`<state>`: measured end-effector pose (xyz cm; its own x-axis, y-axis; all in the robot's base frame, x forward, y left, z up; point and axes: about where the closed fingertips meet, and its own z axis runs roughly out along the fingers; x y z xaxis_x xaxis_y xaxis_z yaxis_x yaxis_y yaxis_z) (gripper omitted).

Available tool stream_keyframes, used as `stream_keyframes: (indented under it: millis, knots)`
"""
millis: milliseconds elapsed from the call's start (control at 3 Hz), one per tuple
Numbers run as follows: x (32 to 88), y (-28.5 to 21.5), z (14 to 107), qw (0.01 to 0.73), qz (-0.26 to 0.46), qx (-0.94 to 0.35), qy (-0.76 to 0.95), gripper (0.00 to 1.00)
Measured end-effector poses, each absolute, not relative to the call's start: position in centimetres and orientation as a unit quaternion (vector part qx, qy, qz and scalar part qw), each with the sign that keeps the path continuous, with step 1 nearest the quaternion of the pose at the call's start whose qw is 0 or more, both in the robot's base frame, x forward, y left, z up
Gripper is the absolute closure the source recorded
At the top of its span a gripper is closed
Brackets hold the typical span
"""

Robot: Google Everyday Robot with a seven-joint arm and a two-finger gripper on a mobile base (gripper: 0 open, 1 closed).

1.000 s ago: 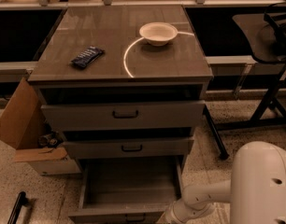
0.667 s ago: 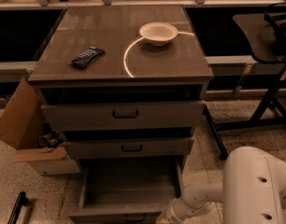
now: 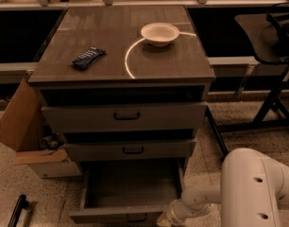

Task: Close bottom drawer

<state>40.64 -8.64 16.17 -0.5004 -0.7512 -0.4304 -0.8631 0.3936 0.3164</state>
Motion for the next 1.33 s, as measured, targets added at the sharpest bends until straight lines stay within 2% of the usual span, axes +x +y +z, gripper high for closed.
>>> stream_keyframes:
  millis: [333,1333]
  knots:
    - [40.6,-8.6,16.2,0.110,0.255,-0.488,0.827,1.00]
    - [48.7,-8.0,17.8,0.215,0.129,-0.628,0.736,1.00]
